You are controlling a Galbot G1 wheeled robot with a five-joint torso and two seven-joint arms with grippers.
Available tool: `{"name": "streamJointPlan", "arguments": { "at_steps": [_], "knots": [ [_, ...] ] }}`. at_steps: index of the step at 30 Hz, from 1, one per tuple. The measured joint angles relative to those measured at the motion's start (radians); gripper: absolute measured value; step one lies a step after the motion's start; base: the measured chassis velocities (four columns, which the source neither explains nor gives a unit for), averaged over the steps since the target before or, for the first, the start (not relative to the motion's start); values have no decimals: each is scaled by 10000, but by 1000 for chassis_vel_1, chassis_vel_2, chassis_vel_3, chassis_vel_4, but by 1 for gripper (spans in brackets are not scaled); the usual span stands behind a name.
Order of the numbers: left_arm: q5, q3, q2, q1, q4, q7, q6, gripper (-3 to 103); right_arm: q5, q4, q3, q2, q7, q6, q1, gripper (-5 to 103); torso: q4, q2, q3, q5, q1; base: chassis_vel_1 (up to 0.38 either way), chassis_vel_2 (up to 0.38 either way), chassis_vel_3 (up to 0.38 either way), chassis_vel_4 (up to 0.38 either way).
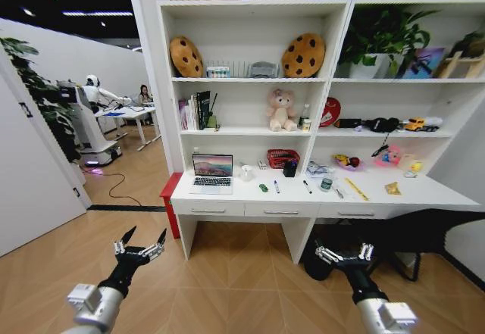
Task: Organize the objects on the table.
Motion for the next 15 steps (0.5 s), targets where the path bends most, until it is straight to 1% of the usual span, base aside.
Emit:
{"name": "streamJointPlan", "arguments": {
  "at_steps": [5, 12, 15],
  "knots": [
    [3, -10, 9, 6, -6, -2, 3, 100, 7, 41, 33, 9, -5, -205, -66, 100, 0, 0, 0, 0, -1, 0, 0, 0, 0],
    [6, -33, 6, 25, -17, 7, -9, 100, 27, 6, 95, 17, -11, -206, -49, 100, 1, 1, 0, 0, -1, 0, 0, 0, 0],
    [9, -36, 34, 29, -18, 44, -13, 100, 35, -1, 130, -4, -26, -204, -75, 100, 0, 2, -1, 0, -3, -57, 76, 55, -72]
  ]
}}
